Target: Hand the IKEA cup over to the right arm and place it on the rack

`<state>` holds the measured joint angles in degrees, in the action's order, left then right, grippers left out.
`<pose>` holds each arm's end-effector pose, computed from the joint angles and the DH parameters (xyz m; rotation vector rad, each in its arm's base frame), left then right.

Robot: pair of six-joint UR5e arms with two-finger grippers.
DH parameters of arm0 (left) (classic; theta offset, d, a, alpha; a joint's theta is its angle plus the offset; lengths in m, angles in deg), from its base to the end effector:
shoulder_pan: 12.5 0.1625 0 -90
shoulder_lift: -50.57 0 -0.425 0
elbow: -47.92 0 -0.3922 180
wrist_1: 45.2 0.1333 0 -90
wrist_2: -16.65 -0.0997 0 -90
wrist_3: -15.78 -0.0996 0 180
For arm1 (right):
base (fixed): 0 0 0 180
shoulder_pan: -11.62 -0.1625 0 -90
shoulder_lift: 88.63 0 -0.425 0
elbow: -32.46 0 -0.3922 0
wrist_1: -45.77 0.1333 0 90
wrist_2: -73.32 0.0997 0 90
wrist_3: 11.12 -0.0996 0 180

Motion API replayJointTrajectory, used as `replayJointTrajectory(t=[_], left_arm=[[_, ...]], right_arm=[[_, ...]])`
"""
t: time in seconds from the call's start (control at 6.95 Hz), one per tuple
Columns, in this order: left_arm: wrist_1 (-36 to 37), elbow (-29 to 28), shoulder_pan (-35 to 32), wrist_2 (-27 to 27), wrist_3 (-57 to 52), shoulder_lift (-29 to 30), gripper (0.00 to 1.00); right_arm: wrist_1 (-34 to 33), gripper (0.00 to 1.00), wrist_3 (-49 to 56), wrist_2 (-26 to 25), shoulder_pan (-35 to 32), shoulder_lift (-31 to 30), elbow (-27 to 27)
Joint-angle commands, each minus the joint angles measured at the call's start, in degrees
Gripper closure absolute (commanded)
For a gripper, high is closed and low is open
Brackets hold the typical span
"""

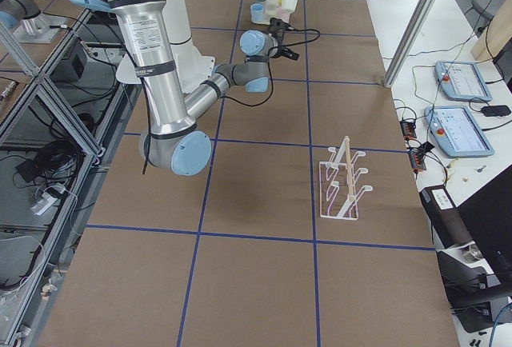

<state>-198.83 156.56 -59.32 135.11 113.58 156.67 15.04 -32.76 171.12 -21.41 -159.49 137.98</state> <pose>0.2879 -0.4323 0.2360 0.2127 1.6940 -0.2850 -0.3988 -0.4022 0.2347 1.2231 -1.1385 -0.5808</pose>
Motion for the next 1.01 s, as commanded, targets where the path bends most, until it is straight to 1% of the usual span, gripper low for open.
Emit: replayJointTrajectory(t=[0.0,0.14,0.29,0.86], left_arm=[[0.09,-0.8,6.28,-4.45,4.22,3.92,1.0],[0.09,-1.24,9.35,-8.98,4.49,5.15,1.0],[0.09,-2.72,10.86,-10.34,4.58,7.34,1.0],[0.0,-5.54,12.89,-12.28,4.5,8.68,1.0]], right_arm=[[0.14,0.01,3.18,-5.31,5.15,2.04,-0.23],[0.14,0.01,3.97,-7.16,6.73,3.27,-0.4],[0.14,0.01,3.97,-7.53,7.1,3.37,-0.49],[0.14,0.01,3.97,-7.62,7.71,3.46,-0.31]])
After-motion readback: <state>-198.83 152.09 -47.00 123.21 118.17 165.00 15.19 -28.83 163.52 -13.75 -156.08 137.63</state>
